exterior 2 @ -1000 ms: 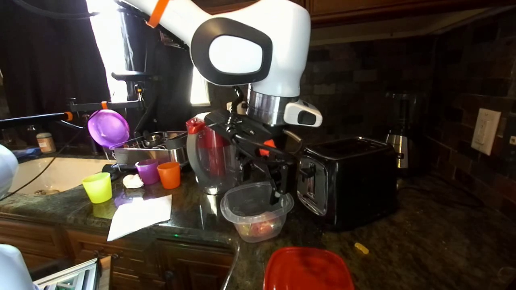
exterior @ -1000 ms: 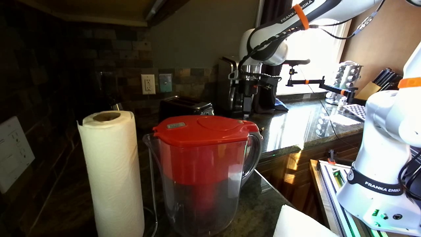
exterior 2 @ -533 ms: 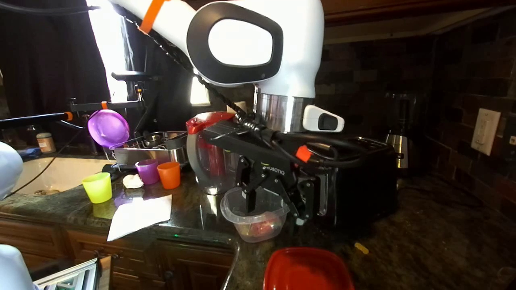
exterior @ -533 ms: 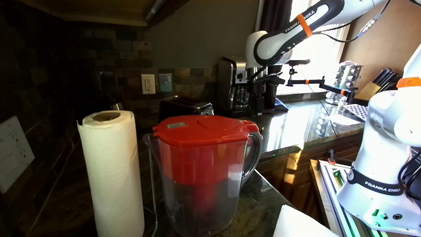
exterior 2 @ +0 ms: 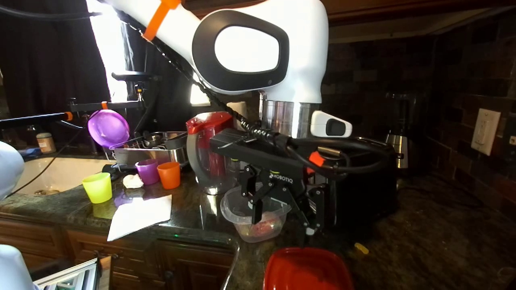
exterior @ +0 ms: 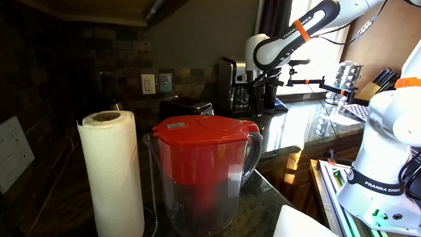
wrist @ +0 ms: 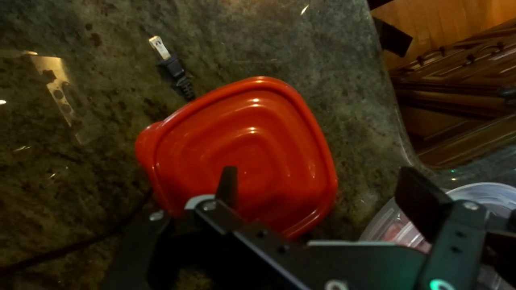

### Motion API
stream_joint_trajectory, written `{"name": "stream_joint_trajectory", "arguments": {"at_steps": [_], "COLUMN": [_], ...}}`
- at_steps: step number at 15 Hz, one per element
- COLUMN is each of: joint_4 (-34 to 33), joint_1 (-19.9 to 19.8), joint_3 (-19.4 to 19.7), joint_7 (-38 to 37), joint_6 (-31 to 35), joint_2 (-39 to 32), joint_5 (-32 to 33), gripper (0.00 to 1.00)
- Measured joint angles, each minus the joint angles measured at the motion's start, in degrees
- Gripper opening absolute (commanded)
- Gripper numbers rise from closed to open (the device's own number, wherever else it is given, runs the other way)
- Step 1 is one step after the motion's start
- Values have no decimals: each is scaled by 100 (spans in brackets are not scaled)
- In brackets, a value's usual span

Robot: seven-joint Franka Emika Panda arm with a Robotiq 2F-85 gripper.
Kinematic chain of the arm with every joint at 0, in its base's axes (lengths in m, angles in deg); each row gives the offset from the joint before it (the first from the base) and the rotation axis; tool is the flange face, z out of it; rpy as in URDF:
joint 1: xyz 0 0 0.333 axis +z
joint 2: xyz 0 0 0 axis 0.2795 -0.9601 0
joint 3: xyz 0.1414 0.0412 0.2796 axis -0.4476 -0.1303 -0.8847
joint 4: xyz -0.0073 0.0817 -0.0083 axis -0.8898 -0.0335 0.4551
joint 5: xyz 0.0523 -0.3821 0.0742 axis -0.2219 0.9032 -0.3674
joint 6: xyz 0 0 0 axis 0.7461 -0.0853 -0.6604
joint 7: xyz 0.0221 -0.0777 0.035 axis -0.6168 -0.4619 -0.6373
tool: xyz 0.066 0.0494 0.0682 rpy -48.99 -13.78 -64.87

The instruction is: Open the lunchbox, place the clear packet inside, then close the lunchbox

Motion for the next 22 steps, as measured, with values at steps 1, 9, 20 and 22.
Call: {"name": "stream_joint_trajectory", "arguments": {"at_steps": [1, 9, 20, 22], "joint_4": [-4, 53, 261, 266], "joint_1": [0, -205, -457, -492], "joint_3": [0, 137, 437, 437], "joint_7": [0, -144, 74, 126], "joint_6": [0, 720, 1782, 2023], "joint_2": [0, -241, -868, -988], "joint_5": [0, 62, -887, -1036], "gripper": [100, 100, 100, 100]}}
